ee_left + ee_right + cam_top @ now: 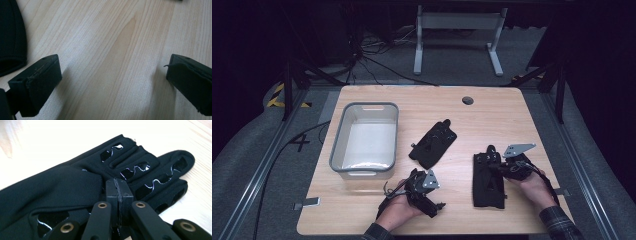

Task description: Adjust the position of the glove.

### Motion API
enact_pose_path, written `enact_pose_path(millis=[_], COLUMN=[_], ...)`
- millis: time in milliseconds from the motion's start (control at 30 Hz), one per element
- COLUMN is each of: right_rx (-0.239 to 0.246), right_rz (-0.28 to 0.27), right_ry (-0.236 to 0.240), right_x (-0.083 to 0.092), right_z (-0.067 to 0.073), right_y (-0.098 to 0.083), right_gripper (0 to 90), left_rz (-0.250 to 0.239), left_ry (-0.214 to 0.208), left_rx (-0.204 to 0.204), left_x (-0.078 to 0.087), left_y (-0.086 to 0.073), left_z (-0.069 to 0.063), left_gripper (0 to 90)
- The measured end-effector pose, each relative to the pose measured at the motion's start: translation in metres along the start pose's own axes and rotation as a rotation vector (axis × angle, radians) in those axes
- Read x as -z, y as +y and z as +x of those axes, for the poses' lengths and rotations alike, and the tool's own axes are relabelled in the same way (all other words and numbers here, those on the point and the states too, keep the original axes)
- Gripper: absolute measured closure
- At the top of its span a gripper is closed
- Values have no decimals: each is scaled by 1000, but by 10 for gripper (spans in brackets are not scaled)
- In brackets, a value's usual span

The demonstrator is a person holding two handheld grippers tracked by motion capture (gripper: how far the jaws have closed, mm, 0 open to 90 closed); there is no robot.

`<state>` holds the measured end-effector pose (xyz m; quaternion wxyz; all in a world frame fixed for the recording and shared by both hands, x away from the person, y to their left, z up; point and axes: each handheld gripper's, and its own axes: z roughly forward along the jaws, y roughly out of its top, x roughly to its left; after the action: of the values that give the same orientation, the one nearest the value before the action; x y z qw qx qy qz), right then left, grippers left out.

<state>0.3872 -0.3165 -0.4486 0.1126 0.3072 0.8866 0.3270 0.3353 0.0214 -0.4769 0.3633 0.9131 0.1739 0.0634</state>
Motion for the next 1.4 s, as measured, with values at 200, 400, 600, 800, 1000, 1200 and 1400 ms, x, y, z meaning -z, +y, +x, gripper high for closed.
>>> enact_pose_path(millis=[200, 400, 600, 800, 1000, 1200, 1400], right_rx=[39, 49, 58, 49, 56, 53, 48], right_rz=[9, -28, -27, 10, 18, 13, -5], right_ry=[33, 49, 63, 82, 88, 90, 87], right_x=[-8, 0, 9, 9, 14, 19, 21], right_z=[15, 21, 28, 30, 38, 41, 40], right_y=[10, 10, 2, -12, -17, -23, -24], right_gripper=[900, 900, 900, 900, 900, 899, 885], left_rz=[1, 0, 0, 0, -1, 0, 17], left_ry=[-1, 0, 0, 1, 2, 1, 3], left_rx=[2, -1, 0, 0, 1, 0, 5], left_x=[0, 0, 0, 0, 0, 0, 0], left_y=[0, 0, 0, 0, 0, 0, 1], left_z=[0, 0, 0, 0, 0, 0, -1], left_gripper=[2, 2, 2, 3, 2, 1, 2])
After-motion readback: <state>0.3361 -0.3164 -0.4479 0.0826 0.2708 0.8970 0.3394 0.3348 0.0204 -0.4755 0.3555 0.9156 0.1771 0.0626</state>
